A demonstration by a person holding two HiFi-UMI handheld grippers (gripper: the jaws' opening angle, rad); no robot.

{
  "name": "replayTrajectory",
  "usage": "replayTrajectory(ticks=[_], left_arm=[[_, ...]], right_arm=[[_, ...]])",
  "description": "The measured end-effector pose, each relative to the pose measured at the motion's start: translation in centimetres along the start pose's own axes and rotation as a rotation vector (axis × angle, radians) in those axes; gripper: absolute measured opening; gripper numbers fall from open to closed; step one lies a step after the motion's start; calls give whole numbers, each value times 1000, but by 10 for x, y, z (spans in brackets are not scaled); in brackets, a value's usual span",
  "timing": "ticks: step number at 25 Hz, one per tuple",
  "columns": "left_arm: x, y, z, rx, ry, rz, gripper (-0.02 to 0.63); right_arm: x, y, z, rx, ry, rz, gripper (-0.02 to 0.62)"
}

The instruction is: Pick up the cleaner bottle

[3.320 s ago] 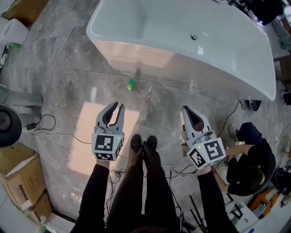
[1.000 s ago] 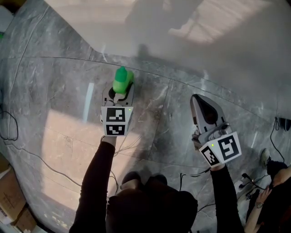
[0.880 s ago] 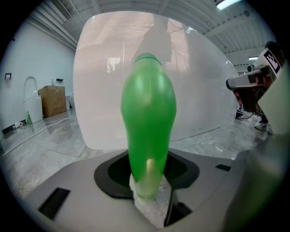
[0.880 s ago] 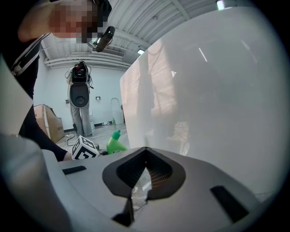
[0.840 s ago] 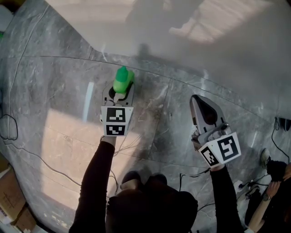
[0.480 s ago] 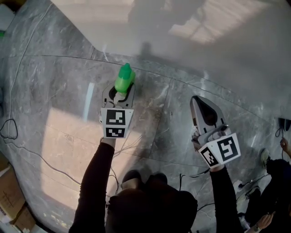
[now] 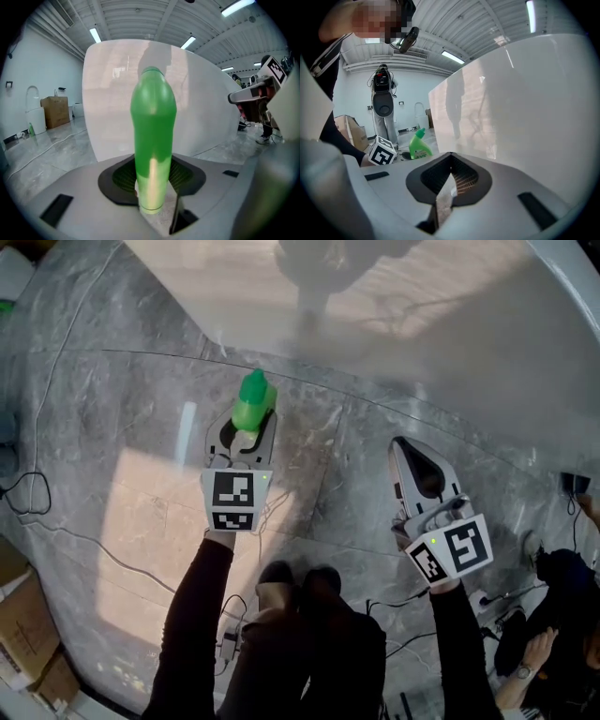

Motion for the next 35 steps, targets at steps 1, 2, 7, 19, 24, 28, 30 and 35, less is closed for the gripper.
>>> replayTrajectory(ticks=[1,2,7,19,24,28,30,35], left_arm=[[-11,8,-2,0,2,1,183],[-22,15,-4,0,4,2,183],[-80,52,-16,2,1,4,183],[-244,143,-60,25,-10,-9,183],[-302,180,-79,48,-17,-11,183],[-336,206,-84,49,0,-22,183],[-349,217,-87,50,3,-26,183],[-379,236,-90,61,-13,-30,183]], right_arm=[[-12,6,2,1,-3,4,1],[-23,12,4,3,-5,6,0],[-86,41,12,9,-9,3,0],[-252,114,30,13,-31,1,2],[-314,142,38,15,-26,4,1],[-354,154,48,16,-24,-12,0],[-369,160,52,16,-24,-22,1],[-400,169,65,8,-4,-42,2]])
Point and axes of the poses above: the fingertips, and each gripper's own axes: y backward along the fingers, z to its left, x out of its underside, the point moved 10 cm from there along y, backward along the fingers, and after that the axes turned 10 degrees about y, right-handed, at the moved point
